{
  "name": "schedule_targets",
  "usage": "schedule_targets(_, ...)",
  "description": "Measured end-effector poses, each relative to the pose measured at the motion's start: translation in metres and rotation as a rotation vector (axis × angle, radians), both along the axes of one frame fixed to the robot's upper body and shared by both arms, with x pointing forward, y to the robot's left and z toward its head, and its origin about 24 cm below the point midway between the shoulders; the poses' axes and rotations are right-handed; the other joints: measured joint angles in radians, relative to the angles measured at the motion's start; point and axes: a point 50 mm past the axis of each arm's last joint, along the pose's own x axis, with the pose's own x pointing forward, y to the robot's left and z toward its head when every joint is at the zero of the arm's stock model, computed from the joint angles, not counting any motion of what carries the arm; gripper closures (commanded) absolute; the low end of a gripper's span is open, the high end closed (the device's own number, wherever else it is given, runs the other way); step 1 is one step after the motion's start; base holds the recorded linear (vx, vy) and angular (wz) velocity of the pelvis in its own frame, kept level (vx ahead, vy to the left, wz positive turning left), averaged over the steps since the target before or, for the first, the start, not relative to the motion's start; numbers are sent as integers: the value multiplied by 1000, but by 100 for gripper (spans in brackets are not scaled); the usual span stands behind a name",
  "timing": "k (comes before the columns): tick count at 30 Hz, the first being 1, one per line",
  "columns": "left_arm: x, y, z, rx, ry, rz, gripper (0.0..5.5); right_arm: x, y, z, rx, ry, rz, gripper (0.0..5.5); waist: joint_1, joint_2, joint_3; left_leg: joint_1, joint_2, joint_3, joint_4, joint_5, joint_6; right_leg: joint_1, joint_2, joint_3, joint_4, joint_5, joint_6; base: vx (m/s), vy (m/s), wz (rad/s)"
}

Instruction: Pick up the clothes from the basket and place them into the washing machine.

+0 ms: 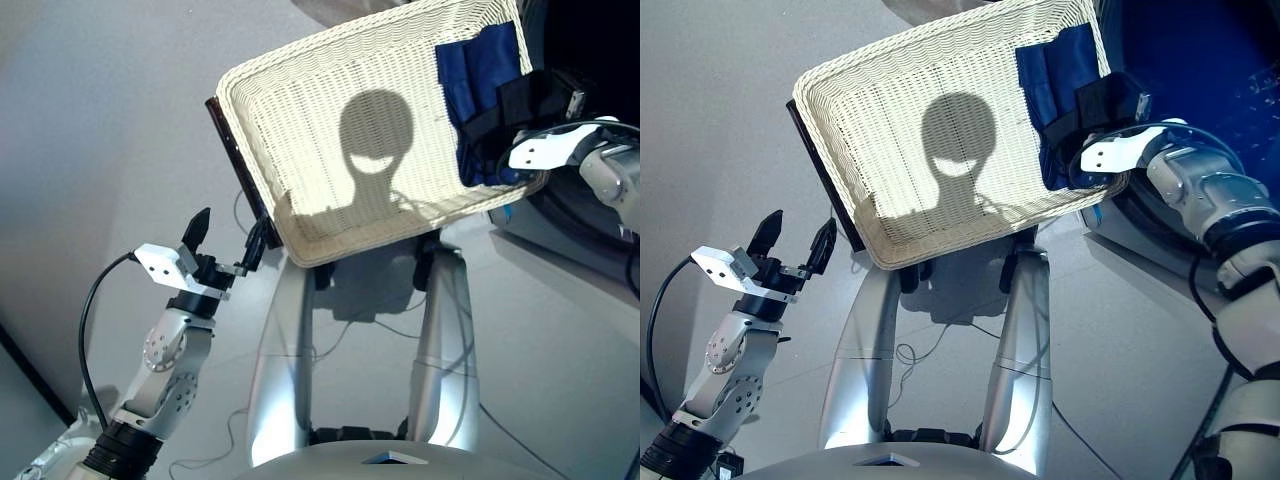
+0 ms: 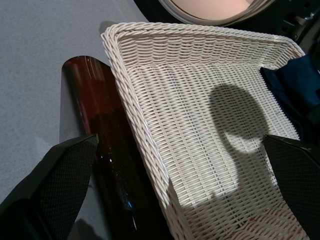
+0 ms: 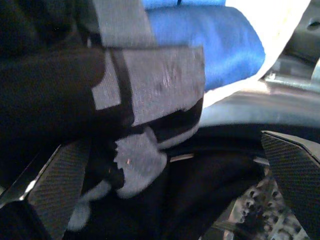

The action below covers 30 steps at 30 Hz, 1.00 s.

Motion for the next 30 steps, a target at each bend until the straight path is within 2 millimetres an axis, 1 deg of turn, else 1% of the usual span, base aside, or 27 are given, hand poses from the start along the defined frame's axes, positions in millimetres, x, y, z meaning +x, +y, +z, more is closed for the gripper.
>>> schedule_targets(3, 0, 0, -1, -10, 3, 9, 0, 6, 2, -2, -2, -23, -38, 0, 5, 0, 0, -1, 1, 0, -1, 0, 0, -3, 0, 1, -1, 0, 0, 0, 0, 0)
schedule_targets(6, 1, 0, -1, -15, 6, 19, 0, 12, 6, -4, 24, -38, -73, 0, 5, 0, -2, -1, 0, 0, -4, 0, 0, -4, 0, 2, -2, 0, 0, 0, 0, 0)
schedule_targets(14, 1, -1, -2, -36, 12, 29, 0, 18, 9, -4, 30, -55, -124, 0, 11, 2, -3, -1, 1, 2, -9, 1, -2, -7, 0, 2, -2, 0, -1, 0, 0, 0)
schedule_targets(16, 1, -2, -2, -42, 12, 30, 0, 17, 5, -5, 27, -51, -146, 0, 18, 5, -3, -1, 2, 1, -10, 1, -2, -8, 0, 3, -1, -1, -1, 0, 0, 0)
schedule_targets(18, 1, -3, -2, -49, 12, 31, 0, 16, 1, -5, 25, -50, -165, 0, 32, 9, -4, -1, 2, 2, -10, 1, -2, -9, 0, 3, -1, -1, -1, 0, 0, 0)
schedule_targets(19, 1, -3, -2, -51, 13, 32, 0, 16, -2, -6, 25, -48, -184, 106, 38, 11, -4, -1, 2, 1, -10, 1, -3, -9, 0, 3, 0, -1, -1, 0, 0, 0)
schedule_targets(20, 1, -3, -2, -52, 12, 31, 0, 15, -3, -6, 24, -46, -192, 362, 45, 14, -3, -1, 1, 1, -10, 1, -3, -9, 0, 3, 0, -1, -2, 0, 0, 0)
schedule_targets(21, 1, -3, -3, -53, 14, 32, 0, 15, -6, -7, 24, -41, -213, 550, 51, 16, -3, -2, 1, 1, -10, 1, -3, -10, 0, 3, 0, -1, -2, 0, 0, 0)
schedule_targets(23, 1, -3, -3, -54, 15, 34, 0, 16, -6, -11, 26, -32, -240, 550, 56, 19, -1, -4, 1, 1, -10, 1, -3, -12, -1, 3, 0, -1, -2, 0, 0, 0)
schedule_targets(30, 2, -3, -4, -52, 27, 35, 0, 16, -7, -9, 62, -54, -264, 550, 54, 29, 6, -13, -1, 2, -10, 2, -3, -18, -1, 1, 0, -1, -1, 0, 0, 0)
